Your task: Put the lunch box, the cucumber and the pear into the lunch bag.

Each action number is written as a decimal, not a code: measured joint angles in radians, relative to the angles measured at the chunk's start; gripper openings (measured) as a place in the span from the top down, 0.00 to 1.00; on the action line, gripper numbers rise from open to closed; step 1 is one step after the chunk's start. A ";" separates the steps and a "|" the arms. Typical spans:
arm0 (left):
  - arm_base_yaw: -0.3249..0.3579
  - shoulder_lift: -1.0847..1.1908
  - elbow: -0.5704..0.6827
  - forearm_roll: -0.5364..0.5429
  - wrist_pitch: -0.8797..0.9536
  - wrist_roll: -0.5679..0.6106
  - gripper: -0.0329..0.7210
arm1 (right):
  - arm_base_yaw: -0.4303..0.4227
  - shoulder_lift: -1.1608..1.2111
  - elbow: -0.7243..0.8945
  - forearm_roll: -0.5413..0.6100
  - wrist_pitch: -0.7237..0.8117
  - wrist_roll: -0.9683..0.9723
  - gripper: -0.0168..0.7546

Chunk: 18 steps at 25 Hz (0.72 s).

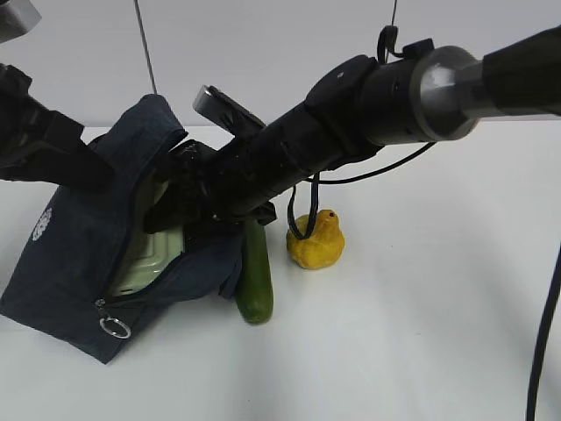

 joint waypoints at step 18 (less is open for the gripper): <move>-0.001 0.024 0.000 0.016 -0.019 0.000 0.93 | 0.000 0.009 -0.067 0.021 0.053 -0.087 0.42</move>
